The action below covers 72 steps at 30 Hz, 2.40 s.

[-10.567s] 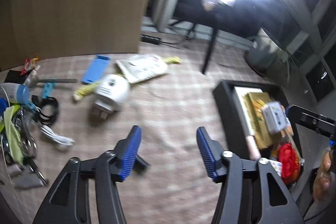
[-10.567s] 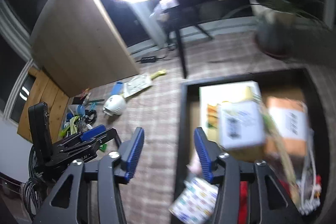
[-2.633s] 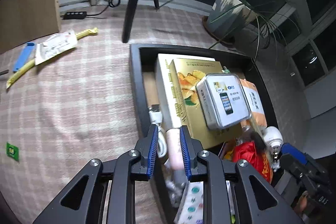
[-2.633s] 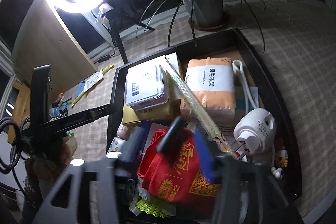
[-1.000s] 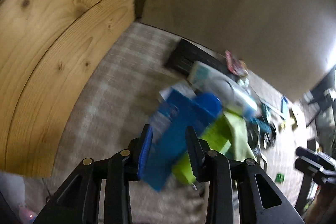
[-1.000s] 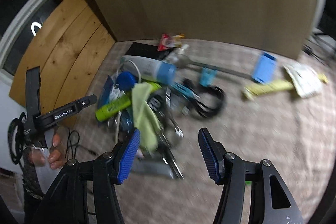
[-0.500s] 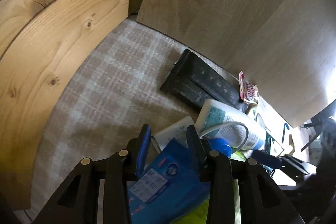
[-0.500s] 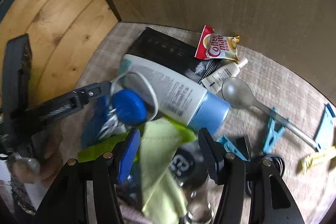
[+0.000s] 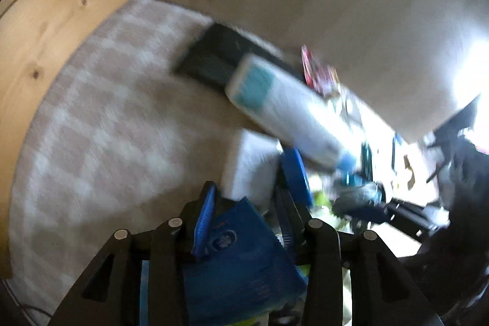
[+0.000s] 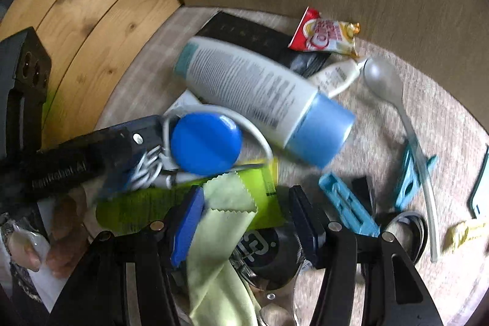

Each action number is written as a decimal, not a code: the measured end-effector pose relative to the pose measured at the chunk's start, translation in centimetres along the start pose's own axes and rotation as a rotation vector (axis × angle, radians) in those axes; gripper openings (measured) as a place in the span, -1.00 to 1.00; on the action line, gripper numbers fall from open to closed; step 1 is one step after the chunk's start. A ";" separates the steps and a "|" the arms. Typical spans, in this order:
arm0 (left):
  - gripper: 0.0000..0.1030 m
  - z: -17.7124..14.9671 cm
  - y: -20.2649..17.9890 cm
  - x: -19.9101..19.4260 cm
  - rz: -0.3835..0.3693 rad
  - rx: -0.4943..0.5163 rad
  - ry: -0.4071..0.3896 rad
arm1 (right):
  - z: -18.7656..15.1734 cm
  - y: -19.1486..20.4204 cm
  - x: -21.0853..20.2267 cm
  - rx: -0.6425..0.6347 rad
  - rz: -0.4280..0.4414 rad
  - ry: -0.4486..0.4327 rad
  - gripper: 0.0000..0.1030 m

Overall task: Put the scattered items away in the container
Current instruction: 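Move both grippers to the pile of items near the wooden board, then reach into the pile and grasp the white lotion bottle with the right gripper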

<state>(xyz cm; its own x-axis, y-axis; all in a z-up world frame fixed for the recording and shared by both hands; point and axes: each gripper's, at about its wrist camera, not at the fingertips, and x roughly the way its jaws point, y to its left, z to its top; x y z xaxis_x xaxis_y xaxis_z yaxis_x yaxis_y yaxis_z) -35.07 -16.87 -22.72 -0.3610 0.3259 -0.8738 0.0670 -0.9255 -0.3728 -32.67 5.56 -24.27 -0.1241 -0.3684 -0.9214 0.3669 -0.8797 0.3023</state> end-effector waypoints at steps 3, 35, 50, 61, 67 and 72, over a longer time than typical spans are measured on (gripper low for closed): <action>-0.19 -1.7 -1.7 0.1 0.019 0.046 0.000 | -1.2 -0.1 -0.2 -0.008 0.004 0.011 0.04; -0.18 -9.8 -4.4 -8.5 0.047 0.097 -0.043 | -10.8 -3.0 -12.5 -0.075 -0.070 -0.076 -0.18; -0.17 -9.5 1.3 -12.5 0.079 -0.027 -0.112 | 3.5 5.2 -4.1 -0.187 -0.150 -0.084 -0.16; -0.17 -8.6 1.8 -12.1 0.076 -0.030 -0.111 | 5.9 8.1 0.5 -0.388 -0.283 -0.038 -0.01; -0.17 -8.6 1.8 -11.7 0.065 -0.032 -0.103 | 5.6 7.0 1.8 -0.353 -0.279 0.022 -0.05; -0.17 -9.3 1.4 -11.0 0.051 -0.041 -0.084 | 3.7 6.0 1.5 -0.311 -0.221 0.054 -0.31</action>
<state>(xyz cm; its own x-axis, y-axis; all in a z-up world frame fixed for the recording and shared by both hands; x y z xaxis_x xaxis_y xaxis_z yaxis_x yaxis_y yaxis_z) -22.36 -19.98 -16.53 -0.4331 0.2594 -0.8632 0.1250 -0.9312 -0.3425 -34.10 -1.34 -22.91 -0.1855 -0.1562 -0.9701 0.5997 -0.8001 0.0142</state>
